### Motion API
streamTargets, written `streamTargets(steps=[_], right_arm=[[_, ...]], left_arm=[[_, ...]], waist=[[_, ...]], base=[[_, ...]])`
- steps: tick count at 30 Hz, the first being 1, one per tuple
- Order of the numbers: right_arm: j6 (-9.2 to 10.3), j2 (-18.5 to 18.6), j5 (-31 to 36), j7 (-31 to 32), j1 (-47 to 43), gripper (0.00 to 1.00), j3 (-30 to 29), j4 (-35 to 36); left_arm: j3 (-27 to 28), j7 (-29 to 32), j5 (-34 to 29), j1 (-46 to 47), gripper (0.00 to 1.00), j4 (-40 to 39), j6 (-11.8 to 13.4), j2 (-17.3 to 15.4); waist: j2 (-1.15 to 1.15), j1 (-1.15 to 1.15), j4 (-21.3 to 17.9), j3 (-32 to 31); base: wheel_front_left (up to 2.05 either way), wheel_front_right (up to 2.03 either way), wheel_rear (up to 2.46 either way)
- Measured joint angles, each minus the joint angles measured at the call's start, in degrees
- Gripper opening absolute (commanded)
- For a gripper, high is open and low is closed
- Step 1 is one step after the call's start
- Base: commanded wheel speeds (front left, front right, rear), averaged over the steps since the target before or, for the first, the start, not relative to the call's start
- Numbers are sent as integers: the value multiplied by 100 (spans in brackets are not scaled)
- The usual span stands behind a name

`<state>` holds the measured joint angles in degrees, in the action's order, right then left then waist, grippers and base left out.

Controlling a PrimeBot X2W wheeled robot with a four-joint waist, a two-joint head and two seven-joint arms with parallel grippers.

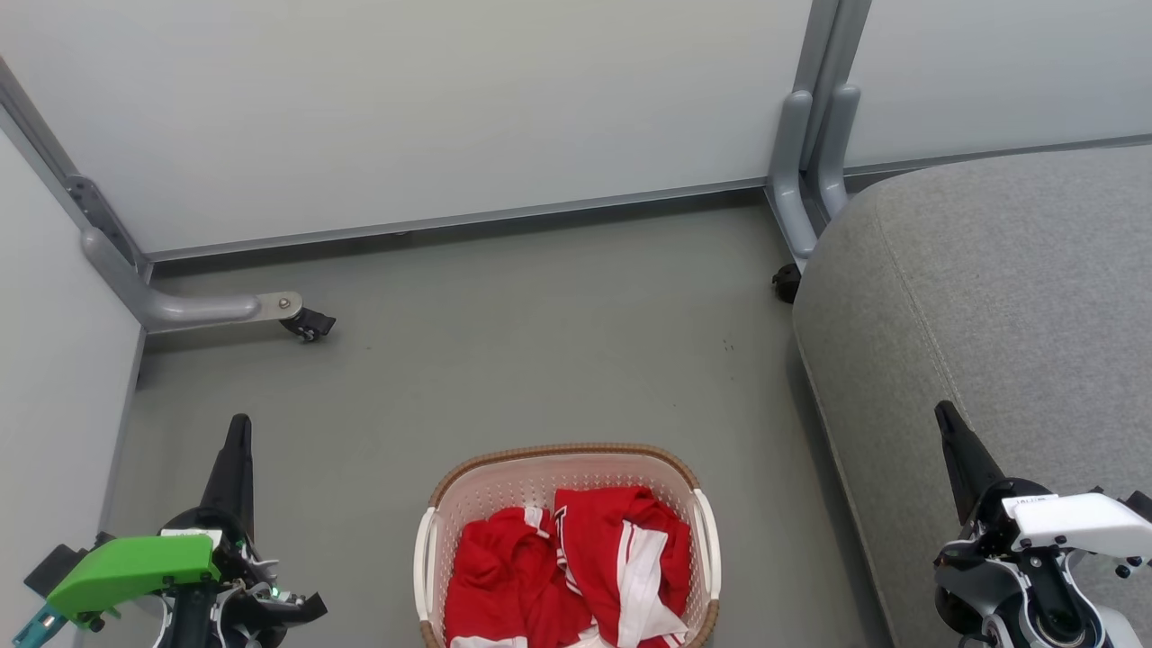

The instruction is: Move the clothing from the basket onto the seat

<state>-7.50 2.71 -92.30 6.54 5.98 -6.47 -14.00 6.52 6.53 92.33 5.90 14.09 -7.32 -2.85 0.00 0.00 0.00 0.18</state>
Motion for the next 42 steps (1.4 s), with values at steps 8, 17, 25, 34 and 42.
streamTargets(steps=[8, 17, 25, 34, 42], right_arm=[[0, 0, 0, 0, 0, 0, 0, 0], [0, 1, 0, 0, 0, 0, 0, 0], [0, 1, 0, 0, 0, 0, 0, 0], [0, 1, 0, 0, 0, 0, 0, 0], [0, 1, 0, 0, 0, 0, 0, 0]], left_arm=[[0, 0, 0, 0, 0, 0, 0, 0], [0, 0, 0, 0, 0, 0, 0, 0], [0, 0, 0, 0, 0, 0, 0, 0], [0, 0, 0, 0, 0, 1, 0, 0], [0, 0, 0, 0, 0, 0, 0, 0]], waist=[[0, 0, 0, 0], [0, 0, 0, 0], [0, 0, 0, 0], [0, 0, 0, 0], [0, 0, 0, 0]], base=[[0, 0, 0], [0, 0, 0], [0, 0, 0], [0, 0, 0], [0, 0, 0]])
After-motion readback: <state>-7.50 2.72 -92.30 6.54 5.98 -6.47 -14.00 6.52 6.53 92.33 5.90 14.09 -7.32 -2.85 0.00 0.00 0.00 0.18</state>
